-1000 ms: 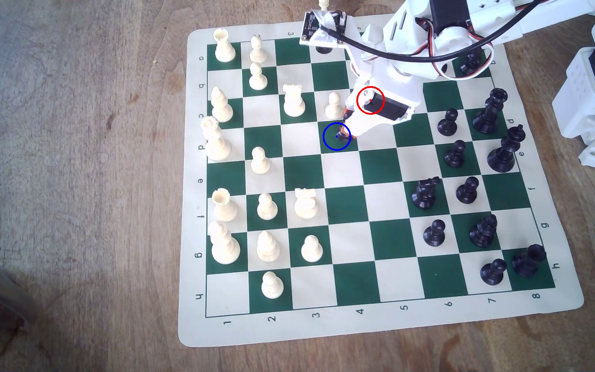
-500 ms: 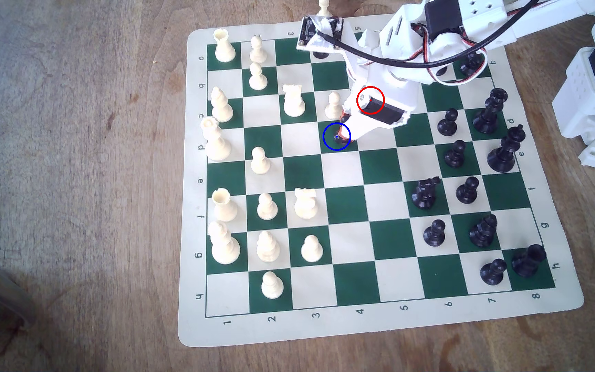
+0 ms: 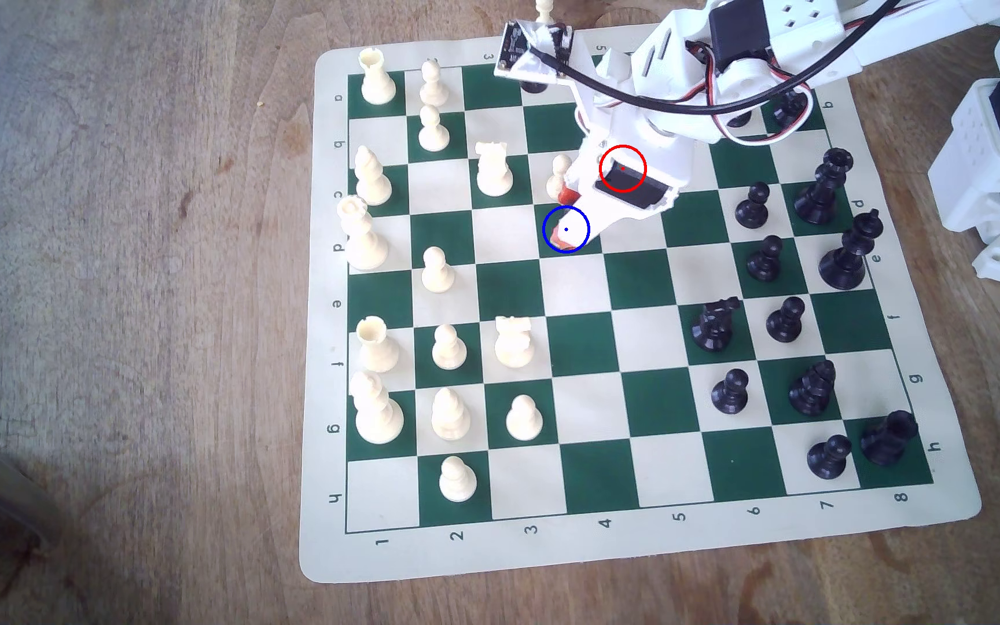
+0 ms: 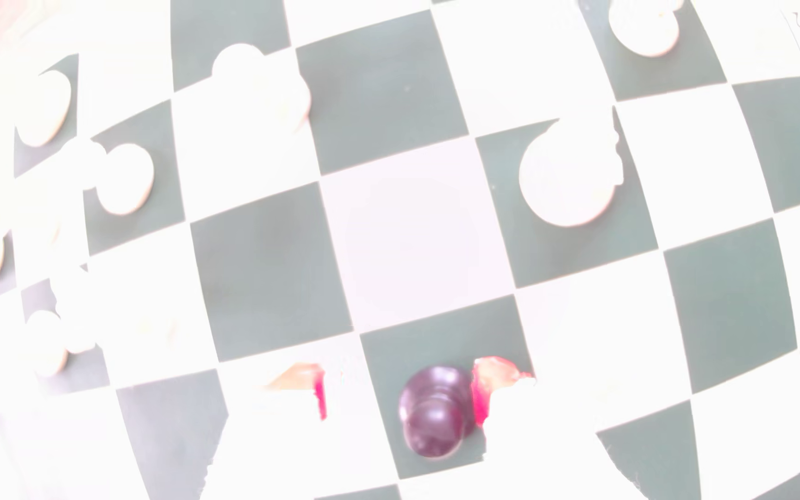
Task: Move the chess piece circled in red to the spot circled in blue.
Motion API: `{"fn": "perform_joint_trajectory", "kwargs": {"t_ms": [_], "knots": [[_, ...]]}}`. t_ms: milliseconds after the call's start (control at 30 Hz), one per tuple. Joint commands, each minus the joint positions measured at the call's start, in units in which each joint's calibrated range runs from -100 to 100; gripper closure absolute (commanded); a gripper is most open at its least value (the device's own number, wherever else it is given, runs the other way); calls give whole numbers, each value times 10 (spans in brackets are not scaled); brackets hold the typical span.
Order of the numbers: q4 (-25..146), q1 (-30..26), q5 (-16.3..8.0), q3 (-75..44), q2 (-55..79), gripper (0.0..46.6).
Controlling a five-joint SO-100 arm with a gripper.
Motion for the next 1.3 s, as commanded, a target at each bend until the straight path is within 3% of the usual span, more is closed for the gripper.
{"fn": "perform_joint_trajectory", "kwargs": {"t_ms": [0, 333, 533, 633, 667, 700, 767, 933, 1133, 1200, 1267], "knots": [[-9, 2, -2, 2, -40, 253], [32, 4, 8, 46, -124, 243], [29, 5, 29, 208, -270, 249], [27, 8, 35, 314, -393, 301], [22, 8, 35, 341, -428, 336], [-12, 2, 32, 404, -505, 411], [-63, -13, 30, 472, -591, 464], [-103, -50, 26, 522, -762, 464], [-311, 2, 31, 528, -826, 464], [-383, 20, 53, 530, -854, 464], [-428, 26, 58, 547, -888, 464]]}}
